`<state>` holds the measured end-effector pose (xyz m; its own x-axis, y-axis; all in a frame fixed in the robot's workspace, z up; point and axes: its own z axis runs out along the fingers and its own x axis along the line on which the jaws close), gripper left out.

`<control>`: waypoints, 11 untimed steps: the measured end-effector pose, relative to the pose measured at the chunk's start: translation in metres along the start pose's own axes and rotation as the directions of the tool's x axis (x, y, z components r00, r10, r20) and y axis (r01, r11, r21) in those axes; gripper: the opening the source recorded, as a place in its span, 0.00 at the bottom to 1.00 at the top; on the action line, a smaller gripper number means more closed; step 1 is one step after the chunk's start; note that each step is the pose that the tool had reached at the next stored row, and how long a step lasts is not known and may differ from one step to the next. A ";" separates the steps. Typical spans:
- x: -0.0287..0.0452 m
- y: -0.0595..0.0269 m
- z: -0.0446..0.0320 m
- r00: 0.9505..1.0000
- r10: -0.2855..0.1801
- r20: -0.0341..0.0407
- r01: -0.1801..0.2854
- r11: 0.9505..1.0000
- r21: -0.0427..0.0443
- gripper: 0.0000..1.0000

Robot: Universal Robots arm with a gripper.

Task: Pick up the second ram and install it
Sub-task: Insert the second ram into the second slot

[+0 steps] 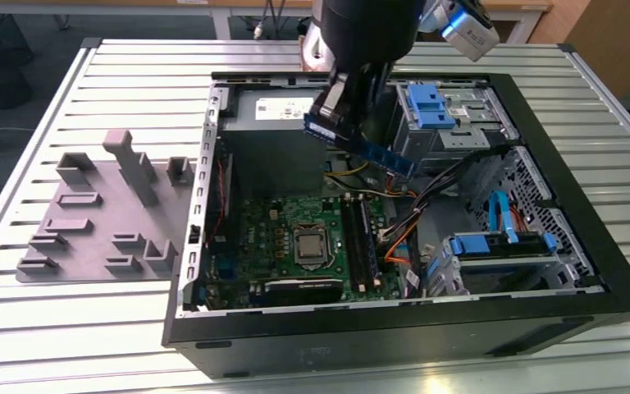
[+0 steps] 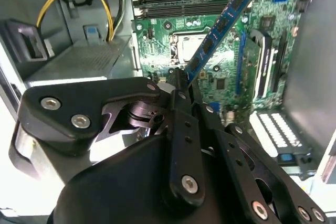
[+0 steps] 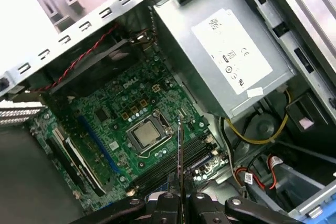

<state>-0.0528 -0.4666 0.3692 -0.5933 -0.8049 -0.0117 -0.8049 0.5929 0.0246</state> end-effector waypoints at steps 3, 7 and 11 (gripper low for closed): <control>0.0000 0.0000 0.0010 0.999 0.054 0.001 -0.054 0.999 0.001 0.14; 0.0000 0.0000 0.0024 0.992 0.126 0.003 -0.126 0.992 0.002 0.14; 0.0000 -0.0001 0.0035 0.982 0.187 0.001 -0.187 0.982 0.006 0.14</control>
<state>-0.0528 -0.4666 0.3657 -0.7334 -0.6798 -0.0075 -0.6797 0.7332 0.0205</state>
